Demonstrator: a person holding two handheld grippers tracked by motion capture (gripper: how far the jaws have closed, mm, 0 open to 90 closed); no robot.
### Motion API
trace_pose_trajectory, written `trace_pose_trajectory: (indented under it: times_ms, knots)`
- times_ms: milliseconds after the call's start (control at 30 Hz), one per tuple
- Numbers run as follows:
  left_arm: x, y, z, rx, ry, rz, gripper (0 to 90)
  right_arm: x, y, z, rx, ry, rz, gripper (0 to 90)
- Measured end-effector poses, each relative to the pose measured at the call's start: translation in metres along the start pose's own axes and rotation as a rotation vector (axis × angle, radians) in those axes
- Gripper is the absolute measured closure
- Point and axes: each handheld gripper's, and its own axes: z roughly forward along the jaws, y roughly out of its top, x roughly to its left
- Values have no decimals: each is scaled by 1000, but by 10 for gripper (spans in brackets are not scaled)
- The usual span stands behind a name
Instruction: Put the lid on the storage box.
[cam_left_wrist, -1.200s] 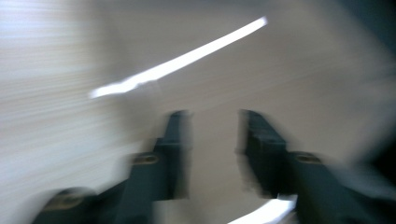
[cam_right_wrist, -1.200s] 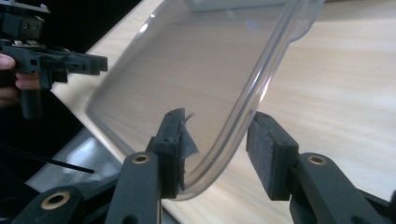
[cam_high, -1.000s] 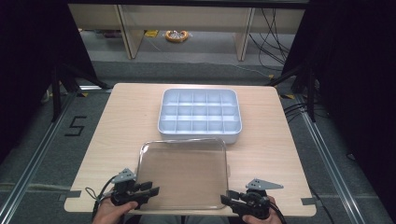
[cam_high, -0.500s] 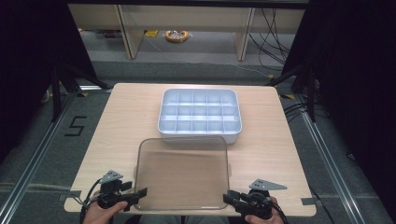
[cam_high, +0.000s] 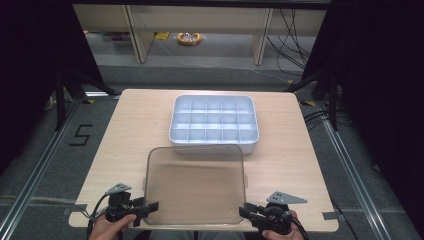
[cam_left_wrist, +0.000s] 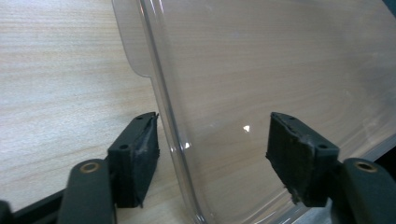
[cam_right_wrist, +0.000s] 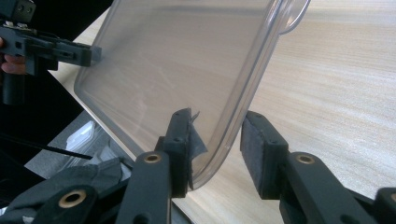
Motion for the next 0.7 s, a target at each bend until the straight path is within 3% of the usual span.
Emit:
trace_pose_trajectory:
  times_ms: [100, 133, 200, 233, 267, 367, 433, 467, 500, 533, 567, 600, 633, 700]
  knots:
    - [-2, -1, 1, 6, 2, 42, 389, 0, 0, 0, 10, -10, 4, 654]
    - [0, -1, 1, -9, -14, 24, 450, -4, 1, -1, 0, -35, -44, 654]
    - [0, -1, 0, -20, -23, 15, 476, -4, 1, -2, 1, -29, -22, 654]
    - [0, -1, 0, -29, -26, 22, 502, -5, 1, -2, -8, -54, -55, 655]
    - [-1, -1, -1, -34, -19, 36, 505, -1, 1, -2, 9, -47, -11, 656]
    - [-3, -1, -3, -60, -14, 51, 532, -4, 1, -1, -1, -72, -64, 667]
    - [-3, 0, -6, -82, -27, 55, 541, -4, 1, -2, 0, -74, -61, 667]
    - [-5, 0, -6, -96, -26, 41, 549, -2, 2, -3, 7, -74, -43, 666]
    - [-6, 1, -8, -106, -25, 52, 551, 2, 2, -4, 19, -89, 4, 666]
    - [-6, 1, -9, -115, -23, 65, 560, 0, 4, -5, -8, -103, -57, 667]
    - [-9, 2, -10, -133, -20, 65, 561, -1, 4, -4, -9, -111, -62, 666]
    - [-9, 2, -10, -133, -20, 65, 560, -1, 4, -4, -9, -111, -62, 666]
    - [-10, 3, -11, -140, -19, 70, 560, 3, 5, -4, -11, -109, -8, 666]
    - [-12, 5, -12, -148, -19, 61, 559, 2, 5, -4, -25, -110, -14, 665]
